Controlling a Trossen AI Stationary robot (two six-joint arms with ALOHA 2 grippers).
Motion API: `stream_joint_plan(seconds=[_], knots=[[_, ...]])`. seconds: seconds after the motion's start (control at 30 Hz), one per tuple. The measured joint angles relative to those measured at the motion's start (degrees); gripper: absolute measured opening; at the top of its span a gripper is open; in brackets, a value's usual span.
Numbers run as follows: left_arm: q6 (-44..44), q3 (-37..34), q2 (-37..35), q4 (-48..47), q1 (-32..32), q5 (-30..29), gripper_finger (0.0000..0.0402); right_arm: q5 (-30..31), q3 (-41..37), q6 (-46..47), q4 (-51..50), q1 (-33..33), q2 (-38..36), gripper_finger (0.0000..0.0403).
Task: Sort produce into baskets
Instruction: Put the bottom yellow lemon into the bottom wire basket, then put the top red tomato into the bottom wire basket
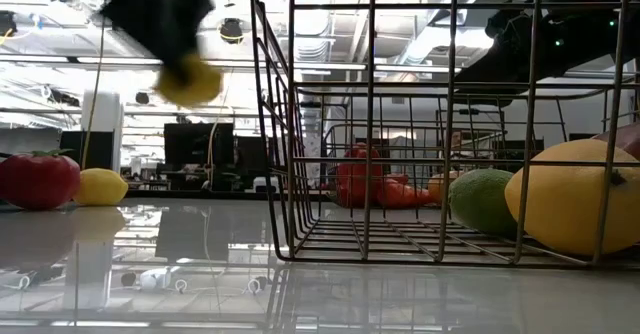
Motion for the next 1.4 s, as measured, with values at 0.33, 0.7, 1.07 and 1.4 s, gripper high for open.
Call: stream_joint_plan(seconds=[0.33, 0.7, 1.07, 1.4], knots=[[22.52, 3.69, 1.14, 36.20, 4.72, 2.41, 0.0189, -1.31, 0.00, -0.21, -0.03, 0.09, 0.00, 0.0315], [12.09, 3.57, 1.79, 37.85, 9.85, 11.52, 0.0284, -1.81, 0.00, -0.19, 0.07, 0.55, -0.02, 0.0315], [-1.45, 1.87, -6.39, 8.39, 9.66, 7.50, 0.0308, -1.81, 0.00, -0.17, -0.16, 0.55, -0.02, 0.0315], [-29.91, -19.71, -21.86, -7.15, 8.39, 7.40, 0.0302, -1.70, 0.00, -0.17, 0.14, 0.55, -0.02, 0.0315]])
